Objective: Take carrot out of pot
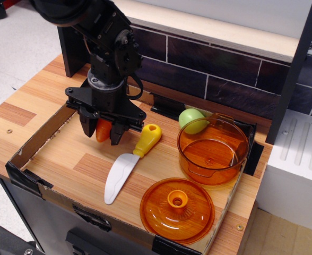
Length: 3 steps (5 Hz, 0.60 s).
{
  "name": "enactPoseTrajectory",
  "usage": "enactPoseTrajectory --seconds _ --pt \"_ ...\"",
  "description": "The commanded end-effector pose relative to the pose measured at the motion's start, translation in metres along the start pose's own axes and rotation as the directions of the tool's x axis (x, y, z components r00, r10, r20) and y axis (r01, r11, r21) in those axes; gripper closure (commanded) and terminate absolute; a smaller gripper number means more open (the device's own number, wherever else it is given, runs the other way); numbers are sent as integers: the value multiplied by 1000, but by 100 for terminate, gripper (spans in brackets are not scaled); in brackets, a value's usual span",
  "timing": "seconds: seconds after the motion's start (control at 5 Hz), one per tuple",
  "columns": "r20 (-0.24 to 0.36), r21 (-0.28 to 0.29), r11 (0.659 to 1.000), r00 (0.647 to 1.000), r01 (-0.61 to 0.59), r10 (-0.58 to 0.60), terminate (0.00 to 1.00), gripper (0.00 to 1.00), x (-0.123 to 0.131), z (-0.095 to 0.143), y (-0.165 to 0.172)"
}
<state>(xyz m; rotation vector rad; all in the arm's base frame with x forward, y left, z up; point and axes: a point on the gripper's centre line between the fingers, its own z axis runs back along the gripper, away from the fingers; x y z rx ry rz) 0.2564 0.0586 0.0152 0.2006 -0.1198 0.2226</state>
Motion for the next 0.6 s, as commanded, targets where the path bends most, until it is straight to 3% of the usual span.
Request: enactPoseTrajectory --seconds 0.0,0.2,0.4 --pt "-31 -52 987 989 -149 148 0 0 17 16 16" --pt "-50 -69 983 984 -172 168 0 0 20 22 21" --pt "-44 -138 970 980 -200 196 100 0 23 58 21"
